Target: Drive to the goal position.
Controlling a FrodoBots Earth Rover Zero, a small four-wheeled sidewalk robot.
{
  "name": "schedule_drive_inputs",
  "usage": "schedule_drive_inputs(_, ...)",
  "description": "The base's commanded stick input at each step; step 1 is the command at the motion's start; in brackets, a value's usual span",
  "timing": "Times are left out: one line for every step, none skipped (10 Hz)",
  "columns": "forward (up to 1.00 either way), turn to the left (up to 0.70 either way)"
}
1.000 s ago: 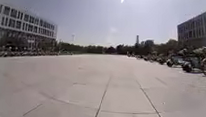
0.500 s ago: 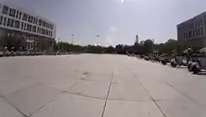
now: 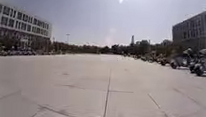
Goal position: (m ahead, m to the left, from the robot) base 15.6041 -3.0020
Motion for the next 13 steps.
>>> schedule_drive_inputs(1.0,0.0)
schedule_drive_inputs(1.0,0.0)
schedule_drive_inputs(1.0,0.0)
schedule_drive_inputs(1.0,0.0)
schedule_drive_inputs(1.0,0.0)
schedule_drive_inputs(1.0,0.0)
schedule_drive_inputs(1.0,0.0)
schedule_drive_inputs(1.0,0.0)
schedule_drive_inputs(1.0,0.0)
schedule_drive_inputs(1.0,0.0)
schedule_drive_inputs(1.0,0.0)
schedule_drive_inputs(1.0,0.0)
schedule_drive_inputs(1.0,0.0)
